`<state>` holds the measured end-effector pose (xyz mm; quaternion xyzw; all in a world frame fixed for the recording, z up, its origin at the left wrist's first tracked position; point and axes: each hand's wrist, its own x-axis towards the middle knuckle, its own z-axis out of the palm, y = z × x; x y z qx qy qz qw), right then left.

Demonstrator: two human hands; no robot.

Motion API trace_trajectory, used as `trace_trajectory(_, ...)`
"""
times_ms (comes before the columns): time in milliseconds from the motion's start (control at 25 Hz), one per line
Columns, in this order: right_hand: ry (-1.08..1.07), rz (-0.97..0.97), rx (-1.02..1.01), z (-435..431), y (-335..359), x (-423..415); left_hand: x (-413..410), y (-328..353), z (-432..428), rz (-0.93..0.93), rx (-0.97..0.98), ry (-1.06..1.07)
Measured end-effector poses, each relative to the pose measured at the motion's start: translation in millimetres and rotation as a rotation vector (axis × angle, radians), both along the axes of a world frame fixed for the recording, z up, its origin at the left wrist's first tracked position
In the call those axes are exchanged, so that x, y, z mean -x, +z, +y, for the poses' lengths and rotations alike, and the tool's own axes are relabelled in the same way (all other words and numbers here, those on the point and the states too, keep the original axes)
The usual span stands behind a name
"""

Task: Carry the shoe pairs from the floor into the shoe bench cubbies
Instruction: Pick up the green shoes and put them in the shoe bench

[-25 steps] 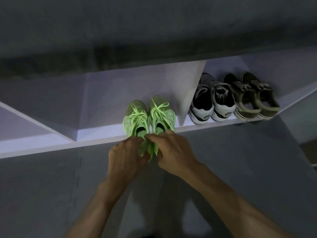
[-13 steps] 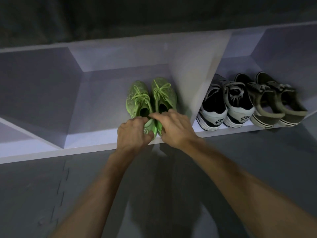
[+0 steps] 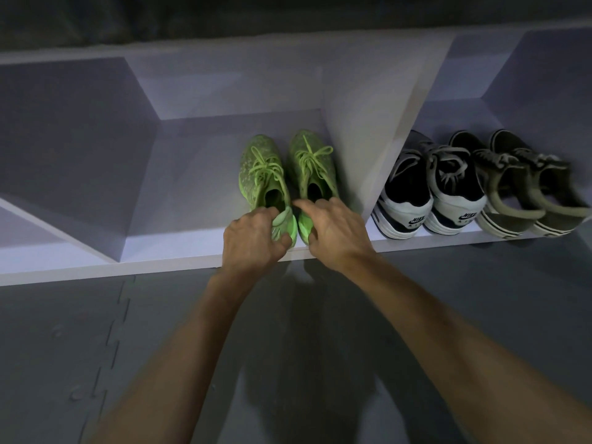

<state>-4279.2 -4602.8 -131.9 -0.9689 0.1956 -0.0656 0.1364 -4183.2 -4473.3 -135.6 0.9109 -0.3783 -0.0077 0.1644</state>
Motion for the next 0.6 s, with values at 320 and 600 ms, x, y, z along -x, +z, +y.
trace_trajectory(320, -0.055, -0.013, -0.037, 19.9, -1.9, 11.8, 29.5, 5.8, 7.7, 0.012, 0.11, 0.153)
trace_trajectory(600, -0.088, -0.125, -0.083, 34.9, -2.2, 32.2, 38.6, 7.9, 26.4, 0.082, 0.188, 0.16)
